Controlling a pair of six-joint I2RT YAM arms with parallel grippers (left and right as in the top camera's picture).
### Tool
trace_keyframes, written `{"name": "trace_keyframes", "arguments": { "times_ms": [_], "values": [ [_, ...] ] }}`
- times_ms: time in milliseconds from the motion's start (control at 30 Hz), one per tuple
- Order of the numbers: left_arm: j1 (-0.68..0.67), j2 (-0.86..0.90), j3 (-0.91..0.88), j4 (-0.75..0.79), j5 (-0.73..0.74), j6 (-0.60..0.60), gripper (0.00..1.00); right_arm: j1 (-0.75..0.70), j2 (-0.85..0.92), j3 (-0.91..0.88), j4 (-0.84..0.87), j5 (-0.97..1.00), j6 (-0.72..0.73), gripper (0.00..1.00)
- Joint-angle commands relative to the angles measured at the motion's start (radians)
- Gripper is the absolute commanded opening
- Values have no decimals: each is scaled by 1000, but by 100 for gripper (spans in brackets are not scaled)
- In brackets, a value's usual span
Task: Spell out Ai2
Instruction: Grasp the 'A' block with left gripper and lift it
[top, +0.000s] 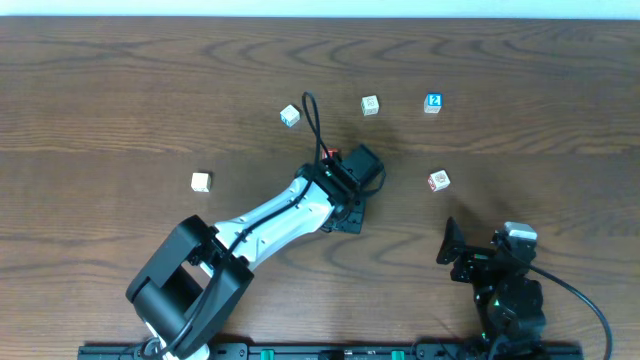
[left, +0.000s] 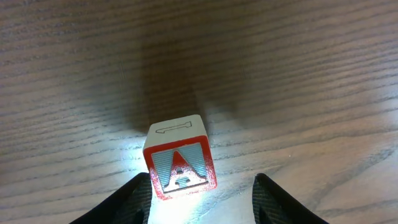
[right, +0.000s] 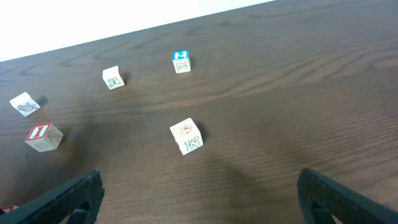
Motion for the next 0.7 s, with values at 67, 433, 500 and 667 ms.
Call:
{"name": "trace_keyframes", "arguments": {
  "times_ms": [67,433,500,667],
  "values": [
    [0,19,-4,-8,-30,-19,53,-5,-5,-3,0,3,-8,99],
    [0,19,-39,1,-53,-141,53,-5,-5,-3,0,3,-8,99],
    [0,19,-40,1,-55,-162,50,-5,-5,-3,0,3,-8,99],
    [0,19,-40,13,-58,-183,47,-5,-5,-3,0,3,-8,99]
  ]
}}
